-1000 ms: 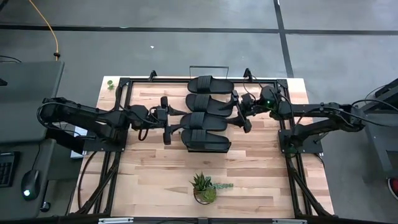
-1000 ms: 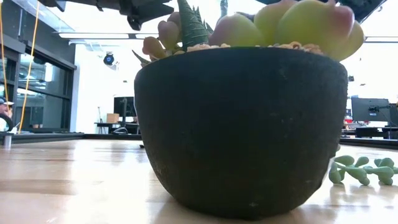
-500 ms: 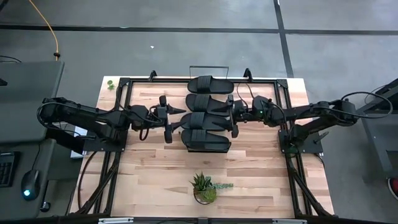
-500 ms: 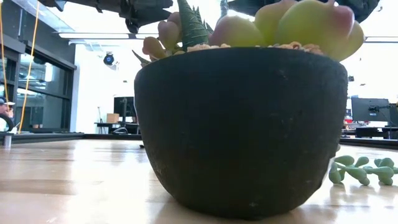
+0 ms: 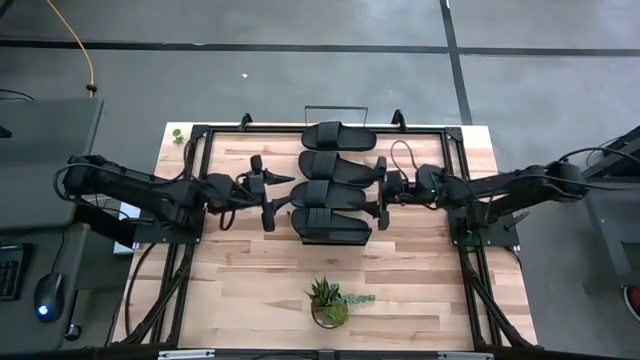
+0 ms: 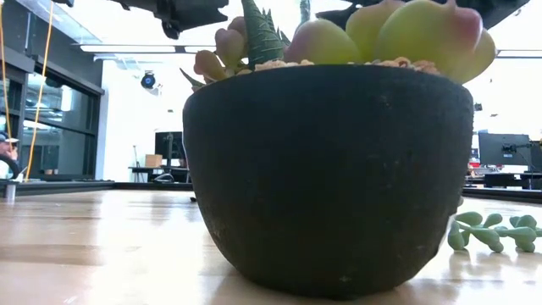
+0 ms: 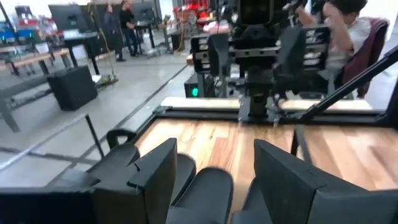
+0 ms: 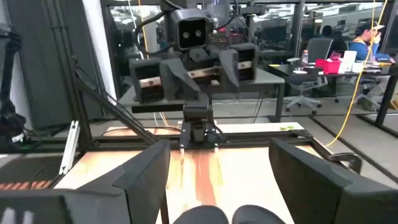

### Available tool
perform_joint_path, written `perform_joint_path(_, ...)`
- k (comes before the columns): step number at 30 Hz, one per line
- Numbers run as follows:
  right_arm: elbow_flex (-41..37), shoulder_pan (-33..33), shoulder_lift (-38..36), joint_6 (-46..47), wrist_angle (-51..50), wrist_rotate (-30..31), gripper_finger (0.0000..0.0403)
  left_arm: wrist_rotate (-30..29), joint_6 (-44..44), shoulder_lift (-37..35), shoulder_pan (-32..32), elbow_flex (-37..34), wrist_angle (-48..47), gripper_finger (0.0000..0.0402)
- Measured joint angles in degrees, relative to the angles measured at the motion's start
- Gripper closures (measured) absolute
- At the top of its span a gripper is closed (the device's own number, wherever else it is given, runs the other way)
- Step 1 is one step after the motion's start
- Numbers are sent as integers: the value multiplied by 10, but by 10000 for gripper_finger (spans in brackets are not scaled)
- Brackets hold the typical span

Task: Pick and place slides into the shelf
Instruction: Return to Home Position

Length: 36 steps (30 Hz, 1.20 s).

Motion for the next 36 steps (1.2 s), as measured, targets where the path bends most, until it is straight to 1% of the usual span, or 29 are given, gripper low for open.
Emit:
perform_joint_path(4,0,0,-66,-11,-75,-11,139,-15,5,-24,-20,0,-10,204)
perform_joint_path(8,0,0,-127,-16,-145,-14,139,-15,8,-44,-18,0,-44,204)
perform_joint_path(11,0,5,-163,-19,-178,-15,139,-18,10,-43,-18,0,-61,204)
perform_joint_path(17,0,17,-224,-25,-227,-15,139,-21,17,-40,-18,0,-59,204)
perform_joint_path(24,0,19,-322,-24,-318,-15,139,-22,17,-44,-18,0,-72,204)
perform_joint_path(27,-31,20,-352,-23,-295,-19,139,-22,17,-44,-18,0,-72,204)
perform_joint_path(29,-80,20,-377,-30,-242,-18,139,-22,17,-44,-18,0,-72,204)
perform_joint_path(33,-167,14,-439,-30,-144,6,139,-22,17,-44,-18,0,-72,204)
perform_joint_path(36,-199,6,-487,-31,-129,7,139,-21,15,-44,-18,-3,-66,204)
